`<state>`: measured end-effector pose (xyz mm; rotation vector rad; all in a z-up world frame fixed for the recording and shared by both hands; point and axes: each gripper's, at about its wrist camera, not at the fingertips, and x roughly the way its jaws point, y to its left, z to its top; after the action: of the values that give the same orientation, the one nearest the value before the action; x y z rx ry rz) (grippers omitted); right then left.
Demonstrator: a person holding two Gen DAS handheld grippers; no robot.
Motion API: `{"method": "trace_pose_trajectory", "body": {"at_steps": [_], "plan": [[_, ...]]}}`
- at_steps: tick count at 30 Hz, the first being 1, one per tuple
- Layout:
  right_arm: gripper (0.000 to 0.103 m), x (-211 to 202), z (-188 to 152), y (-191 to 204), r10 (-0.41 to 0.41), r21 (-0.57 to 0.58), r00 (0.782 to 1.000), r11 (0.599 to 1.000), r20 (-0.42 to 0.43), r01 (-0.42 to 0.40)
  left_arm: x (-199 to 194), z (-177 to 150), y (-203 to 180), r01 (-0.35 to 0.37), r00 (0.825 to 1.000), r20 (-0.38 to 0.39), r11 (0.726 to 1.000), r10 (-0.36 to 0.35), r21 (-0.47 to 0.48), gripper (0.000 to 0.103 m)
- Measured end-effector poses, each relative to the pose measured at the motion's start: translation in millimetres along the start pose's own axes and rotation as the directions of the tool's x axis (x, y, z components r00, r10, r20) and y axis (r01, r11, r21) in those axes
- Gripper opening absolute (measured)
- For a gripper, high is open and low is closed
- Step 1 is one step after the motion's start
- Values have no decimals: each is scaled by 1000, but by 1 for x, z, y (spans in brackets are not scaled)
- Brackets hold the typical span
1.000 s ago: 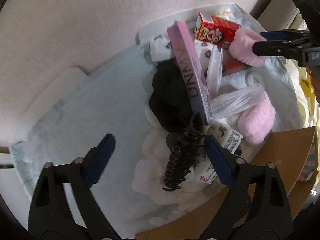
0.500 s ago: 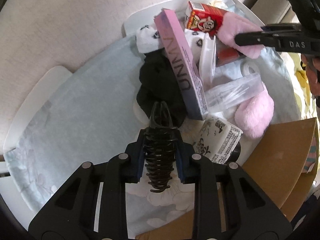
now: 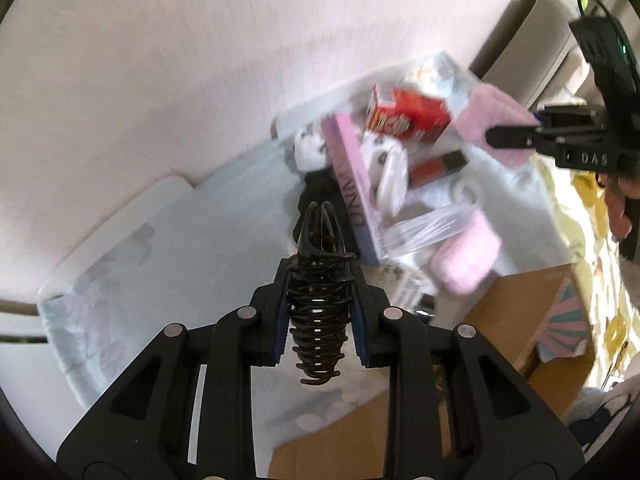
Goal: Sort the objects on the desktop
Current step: 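Carry both held items into the cardboard box and open both grippers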
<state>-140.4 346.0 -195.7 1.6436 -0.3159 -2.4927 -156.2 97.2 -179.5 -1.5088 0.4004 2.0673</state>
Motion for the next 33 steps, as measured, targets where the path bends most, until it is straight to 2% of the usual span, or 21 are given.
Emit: {"method": "trace_pose_trajectory", "body": {"at_steps": [3, 6, 11, 15, 18, 20, 23, 26, 29, 33], "plan": [[29, -29, -4, 17, 8, -8, 999, 1000, 37, -7, -32, 4, -5, 2, 999, 52, 1000, -1, -18, 23], [29, -67, -12, 27, 22, -25, 997, 999, 69, -20, -72, -8, -15, 13, 994, 108, 1000, -11, -23, 23], [29, -112, -37, 53, 49, -56, 994, 997, 96, -44, -128, -43, -37, 9, 986, 167, 1000, -10, 4, 23], [29, -127, -67, 77, 61, -74, 994, 996, 89, -54, -144, -74, -51, 32, 983, 181, 999, -28, -14, 23], [29, -127, -92, 92, 65, -89, 996, 994, 69, -58, -133, -101, -61, 5, 984, 177, 998, 7, -68, 23], [29, -121, -107, 101, 59, -97, 997, 994, 50, -54, -117, -118, -67, 32, 987, 160, 994, -15, -107, 23], [29, -104, -134, 111, 79, -88, 997, 993, 5, -78, -98, -141, -76, 5, 993, 117, 992, 10, -129, 23], [29, -92, -156, 117, 93, -69, 995, 993, -37, -95, -78, -159, -80, 3, 997, 81, 989, 9, -145, 23], [29, -73, -175, 120, 66, -75, 994, 995, -84, -72, -61, -174, -79, -6, 999, 49, 987, 14, -158, 23], [29, -60, -190, 121, 87, -52, 989, 994, -116, -94, -47, -183, -75, -11, 1000, 23, 985, 15, -173, 23]]}}
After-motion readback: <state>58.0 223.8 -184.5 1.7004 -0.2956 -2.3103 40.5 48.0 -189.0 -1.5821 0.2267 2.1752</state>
